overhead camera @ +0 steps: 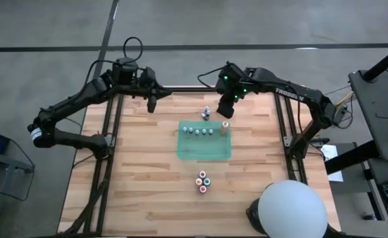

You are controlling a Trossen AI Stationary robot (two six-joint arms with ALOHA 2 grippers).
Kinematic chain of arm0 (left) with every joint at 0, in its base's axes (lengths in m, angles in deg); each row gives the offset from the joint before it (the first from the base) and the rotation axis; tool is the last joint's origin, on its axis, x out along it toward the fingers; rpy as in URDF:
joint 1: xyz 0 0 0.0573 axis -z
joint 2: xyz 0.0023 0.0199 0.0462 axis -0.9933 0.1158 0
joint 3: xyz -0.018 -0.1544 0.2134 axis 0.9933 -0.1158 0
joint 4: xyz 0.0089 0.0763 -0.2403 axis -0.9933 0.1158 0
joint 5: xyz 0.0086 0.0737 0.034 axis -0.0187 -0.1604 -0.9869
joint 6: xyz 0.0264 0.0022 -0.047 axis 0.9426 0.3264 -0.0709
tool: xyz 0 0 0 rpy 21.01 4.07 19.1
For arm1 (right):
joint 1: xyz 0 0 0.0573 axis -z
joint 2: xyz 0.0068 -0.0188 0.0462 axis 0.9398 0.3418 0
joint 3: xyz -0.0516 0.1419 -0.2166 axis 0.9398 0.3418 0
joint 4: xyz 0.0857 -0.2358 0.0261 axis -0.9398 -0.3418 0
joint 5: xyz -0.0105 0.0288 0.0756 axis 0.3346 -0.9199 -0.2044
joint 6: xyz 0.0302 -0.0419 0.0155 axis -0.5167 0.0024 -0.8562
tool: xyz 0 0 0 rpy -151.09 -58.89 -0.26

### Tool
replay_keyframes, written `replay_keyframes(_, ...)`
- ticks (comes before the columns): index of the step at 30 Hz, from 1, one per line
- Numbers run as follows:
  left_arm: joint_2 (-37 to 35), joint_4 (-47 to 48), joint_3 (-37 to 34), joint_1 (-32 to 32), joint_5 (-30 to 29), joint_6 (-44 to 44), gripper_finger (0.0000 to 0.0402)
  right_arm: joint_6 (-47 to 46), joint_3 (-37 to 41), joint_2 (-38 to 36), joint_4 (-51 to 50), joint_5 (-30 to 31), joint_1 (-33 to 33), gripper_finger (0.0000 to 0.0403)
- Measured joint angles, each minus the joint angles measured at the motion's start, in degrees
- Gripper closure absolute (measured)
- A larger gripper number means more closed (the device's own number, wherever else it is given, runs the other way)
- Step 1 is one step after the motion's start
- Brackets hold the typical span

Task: Pick & Place food coloring
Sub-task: Put the small black food coloring bottle into the green container

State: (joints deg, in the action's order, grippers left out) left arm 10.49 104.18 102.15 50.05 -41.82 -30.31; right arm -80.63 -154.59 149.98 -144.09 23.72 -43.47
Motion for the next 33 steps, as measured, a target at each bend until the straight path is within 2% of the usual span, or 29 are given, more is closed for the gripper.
replay_keyframes(4,-0.91,-0.73,0.0,0.0,-2.71,-0.19,0.0401,-0.03,0.09,-0.19,-0.01,0.74,-0.02,0.0338)
replay_keyframes(10,-3.36,-2.88,0.0,0.0,-2.75,-0.21,0.0402,1.09,0.37,-0.25,0.12,0.94,-0.02,0.0359)
replay_keyframes(33,-5.07,-3.51,0.0,0.02,-2.14,-1.06,0.0401,1.36,2.41,-1.03,0.89,0.89,-0.02,0.036)
